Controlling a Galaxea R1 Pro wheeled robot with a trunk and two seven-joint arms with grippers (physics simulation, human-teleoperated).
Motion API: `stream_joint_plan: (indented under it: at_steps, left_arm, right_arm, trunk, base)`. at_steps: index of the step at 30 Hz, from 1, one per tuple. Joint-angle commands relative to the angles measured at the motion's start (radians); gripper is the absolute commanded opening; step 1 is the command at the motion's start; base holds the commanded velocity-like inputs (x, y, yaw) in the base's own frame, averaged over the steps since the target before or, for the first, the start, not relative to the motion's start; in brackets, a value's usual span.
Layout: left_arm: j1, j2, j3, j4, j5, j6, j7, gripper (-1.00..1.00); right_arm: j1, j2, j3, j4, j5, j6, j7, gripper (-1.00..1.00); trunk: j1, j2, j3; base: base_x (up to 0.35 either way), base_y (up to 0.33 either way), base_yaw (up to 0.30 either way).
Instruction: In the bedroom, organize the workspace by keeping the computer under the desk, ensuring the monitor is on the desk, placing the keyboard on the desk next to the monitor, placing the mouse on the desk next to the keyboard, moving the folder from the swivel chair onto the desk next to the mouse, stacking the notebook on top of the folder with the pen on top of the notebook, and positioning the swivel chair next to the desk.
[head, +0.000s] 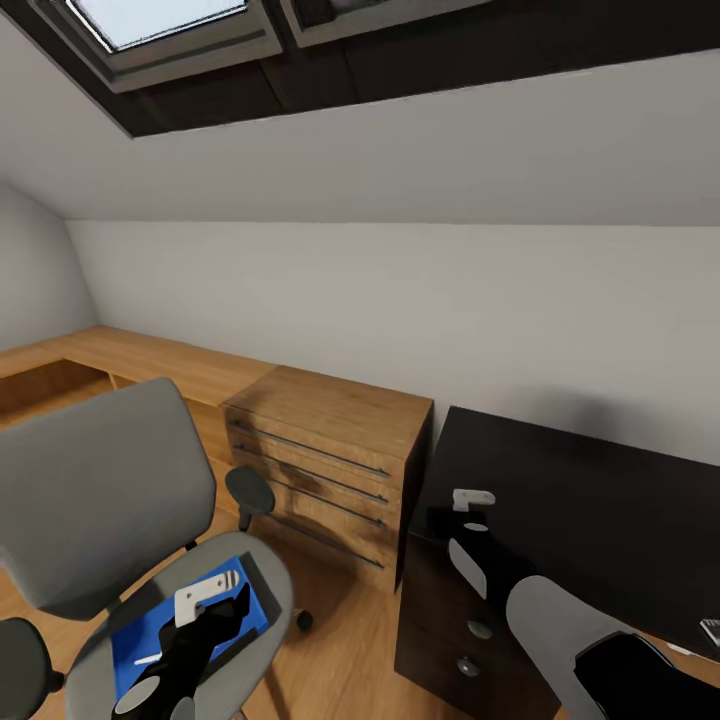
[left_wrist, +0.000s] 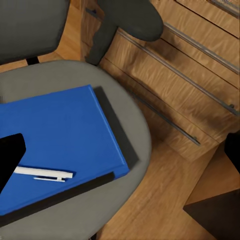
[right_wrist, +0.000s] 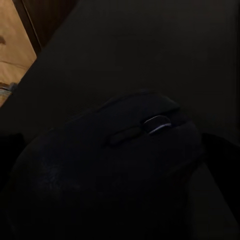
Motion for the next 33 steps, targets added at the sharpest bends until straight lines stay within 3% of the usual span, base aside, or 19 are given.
stream_joint_plan:
  at_steps: [1,5,6,8,10,11,14,19,20,21,23,24,27,28,33]
  left_arm:
    - [0.000,0.000,0.001,-0.002,0.010,0.004,0.006,1.00]
    - [0.000,0.000,0.001,-0.002,0.010,0.004,0.006,1.00]
    - [0.000,0.000,0.001,-0.002,0.010,0.004,0.006,1.00]
    - [0.000,0.000,0.001,0.000,0.009,0.004,0.006,1.00]
    - [0.000,0.000,0.001,0.001,0.009,0.004,0.006,1.00]
    - [0.000,0.000,0.001,0.003,0.008,0.004,0.006,1.00]
    - [0.000,0.000,0.001,0.006,0.008,0.004,0.006,1.00]
    - [0.000,0.000,0.001,0.009,0.009,0.005,0.006,1.00]
    - [0.000,0.000,0.001,0.013,0.010,0.007,0.006,1.00]
    - [0.000,-0.003,-0.002,0.035,0.010,0.009,0.006,1.00]
    - [0.000,-0.004,-0.004,0.060,0.010,0.010,0.006,1.00]
    - [0.000,-0.004,-0.005,0.085,0.010,0.010,0.006,1.00]
    - [0.000,-0.003,-0.055,0.181,0.008,0.006,0.007,1.00]
    - [0.000,-0.001,-0.076,0.262,0.008,0.002,0.004,1.00]
    - [0.000,0.002,-0.077,0.340,0.007,-0.003,0.004,1.00]
  right_arm:
    - [-0.001,-0.003,0.008,-0.003,-0.005,0.006,-0.007,-1.00]
    - [0.000,-0.030,0.000,-0.062,-0.013,0.009,-0.008,-1.00]
    - [0.002,-0.040,-0.002,-0.084,-0.026,0.014,-0.008,-1.00]
    - [0.011,-0.073,-0.003,-0.164,-0.108,0.070,-0.008,-1.00]
    - [0.026,-0.089,-0.004,-0.213,-0.141,0.097,-0.008,-1.00]
    - [0.061,-0.112,-0.004,-0.287,-0.163,0.117,-0.009,-1.00]
    - [0.118,-0.141,-0.004,-0.411,-0.176,0.160,-0.011,-1.00]
    - [0.138,-0.148,-0.007,-0.463,-0.180,0.184,-0.011,-1.00]
    - [0.140,-0.149,-0.017,-0.472,-0.184,0.187,-0.011,-1.00]
    - [0.142,-0.147,-0.070,-0.485,-0.199,0.189,-0.012,-1.00]
    - [0.142,-0.147,-0.081,-0.488,-0.202,0.191,-0.013,-1.00]
    - [0.142,-0.148,-0.085,-0.489,-0.203,0.191,-0.013,-1.00]
    - [0.142,-0.149,-0.093,-0.490,-0.204,0.194,-0.026,-1.00]
    - [0.143,-0.148,-0.093,-0.490,-0.203,0.198,-0.054,-1.00]
    - [0.144,-0.151,-0.095,-0.490,-0.203,0.201,-0.064,-1.00]
  trunk:
    - [-0.004,0.007,0.002]
    - [-0.019,0.035,0.015]
    - [-0.023,0.042,0.018]
    - [-0.031,0.056,0.024]
    - [-0.038,0.070,0.031]
    - [-0.042,0.077,0.034]
    - [-0.054,0.098,0.043]
    - [-0.073,0.133,0.059]
    - [-0.077,0.140,0.062]
    - [-0.081,0.147,0.065]
    - [-0.088,0.161,0.071]
    - [-0.092,0.168,0.074]
    - [-0.104,0.189,0.084]
    - [-0.107,0.196,0.088]
    - [-0.127,0.231,0.106]
  base:
    - [0.000,0.000,0.000]
    - [-0.086,0.000,0.000]
    - [-0.245,0.000,0.000]
    - [-0.308,0.000,0.000]
    - [-0.324,0.000,0.000]
    - [-0.335,0.000,0.000]
    - [-0.339,0.000,0.000]
    - [-0.233,0.000,0.000]
    - [-0.061,0.000,0.000]
    - [-0.013,0.000,0.000]
    - [-0.007,0.000,0.000]
    - [-0.004,0.000,0.000]
    - [-0.001,0.000,-0.022]
    - [0.000,0.000,-0.258]
    - [0.000,0.000,-0.272]
